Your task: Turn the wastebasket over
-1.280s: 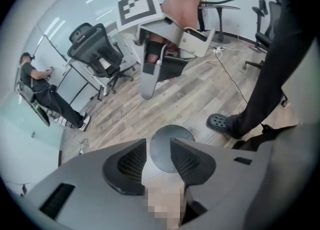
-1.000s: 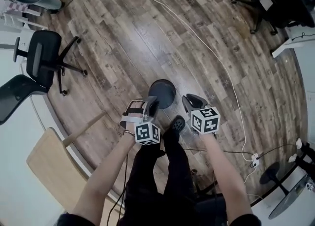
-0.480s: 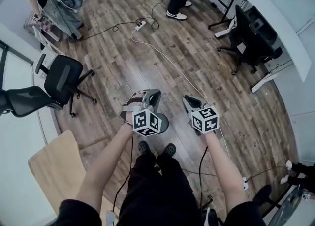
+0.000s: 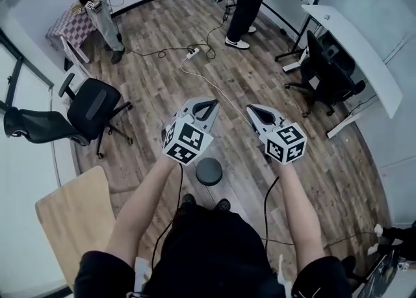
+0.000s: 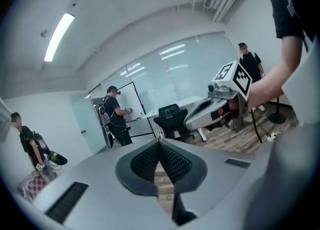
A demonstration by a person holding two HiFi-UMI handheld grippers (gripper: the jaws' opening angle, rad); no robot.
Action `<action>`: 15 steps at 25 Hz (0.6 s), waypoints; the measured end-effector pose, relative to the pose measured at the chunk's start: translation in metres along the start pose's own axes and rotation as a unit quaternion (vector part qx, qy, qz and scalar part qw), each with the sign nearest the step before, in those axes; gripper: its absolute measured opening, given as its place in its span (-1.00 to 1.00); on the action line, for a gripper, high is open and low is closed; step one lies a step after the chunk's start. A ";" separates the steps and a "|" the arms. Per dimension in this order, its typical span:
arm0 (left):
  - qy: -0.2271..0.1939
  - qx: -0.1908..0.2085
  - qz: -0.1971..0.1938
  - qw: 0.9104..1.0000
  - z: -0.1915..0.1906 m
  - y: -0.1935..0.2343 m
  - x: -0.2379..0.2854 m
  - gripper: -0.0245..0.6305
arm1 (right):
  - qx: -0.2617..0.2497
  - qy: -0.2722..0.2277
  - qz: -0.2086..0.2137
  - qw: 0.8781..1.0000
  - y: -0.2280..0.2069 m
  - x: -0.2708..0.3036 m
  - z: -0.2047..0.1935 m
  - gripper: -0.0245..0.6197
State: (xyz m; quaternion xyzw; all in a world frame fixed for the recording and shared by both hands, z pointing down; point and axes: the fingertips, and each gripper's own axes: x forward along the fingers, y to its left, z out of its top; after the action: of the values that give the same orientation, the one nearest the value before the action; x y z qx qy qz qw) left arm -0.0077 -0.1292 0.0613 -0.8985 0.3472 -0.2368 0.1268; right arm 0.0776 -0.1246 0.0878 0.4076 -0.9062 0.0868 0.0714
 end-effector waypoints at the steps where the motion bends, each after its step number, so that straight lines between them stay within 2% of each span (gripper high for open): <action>1: -0.007 -0.008 0.001 1.000 0.005 0.002 -0.005 -0.87 | -0.006 -0.005 0.002 1.000 0.006 0.000 0.006 -0.82; 6: -0.014 -0.023 -0.004 1.000 0.011 0.004 -0.016 -0.87 | -0.042 -0.012 -0.004 0.999 0.025 0.000 0.021 -0.82; 15: -0.017 -0.026 -0.016 0.999 0.019 -0.002 -0.015 -0.87 | -0.046 -0.027 -0.003 0.999 0.029 -0.006 0.034 -0.82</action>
State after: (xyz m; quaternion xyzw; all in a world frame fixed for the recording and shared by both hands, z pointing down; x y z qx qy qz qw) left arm -0.0062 -0.1168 0.0404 -0.9108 0.3368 -0.2141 0.1055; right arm 0.0575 -0.1090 0.0508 0.4089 -0.9096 0.0339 0.0657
